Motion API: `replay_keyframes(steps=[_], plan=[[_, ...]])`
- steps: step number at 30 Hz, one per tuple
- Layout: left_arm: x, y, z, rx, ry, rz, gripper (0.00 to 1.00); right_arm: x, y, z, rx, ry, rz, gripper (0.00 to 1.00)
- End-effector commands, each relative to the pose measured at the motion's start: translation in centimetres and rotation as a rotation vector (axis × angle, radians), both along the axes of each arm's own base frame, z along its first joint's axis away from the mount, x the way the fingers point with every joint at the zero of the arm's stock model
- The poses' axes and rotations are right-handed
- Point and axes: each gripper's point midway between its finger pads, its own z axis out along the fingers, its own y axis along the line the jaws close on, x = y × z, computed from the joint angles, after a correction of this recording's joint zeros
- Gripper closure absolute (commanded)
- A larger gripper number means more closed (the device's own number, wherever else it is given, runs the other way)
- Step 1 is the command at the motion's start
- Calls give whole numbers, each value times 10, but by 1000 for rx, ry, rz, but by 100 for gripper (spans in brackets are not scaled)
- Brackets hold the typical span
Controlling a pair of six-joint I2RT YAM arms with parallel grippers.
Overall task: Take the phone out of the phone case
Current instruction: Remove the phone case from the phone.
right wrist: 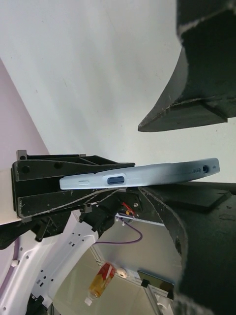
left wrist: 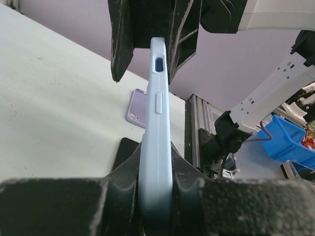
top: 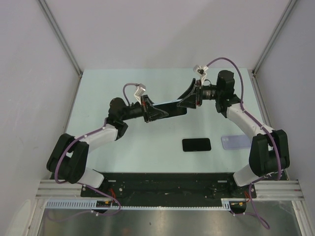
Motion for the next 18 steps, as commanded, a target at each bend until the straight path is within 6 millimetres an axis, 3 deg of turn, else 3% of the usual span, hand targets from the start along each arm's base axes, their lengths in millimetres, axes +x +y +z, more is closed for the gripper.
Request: replay_keyframes(steps=[1,7,12,18], plan=[[-4,1,29,-43,-139,4,100,2,-3,41,47,-98,-27,49],[18,16,28,-49,-99,85,100,6,-6,53,96,-43,-77,45],[38,29,15,-38,-31,126,100,21,-18,65,207,-19,-186,41],[33,25,15,-50,-13,102,100,39,-28,57,301,89,-287,41]])
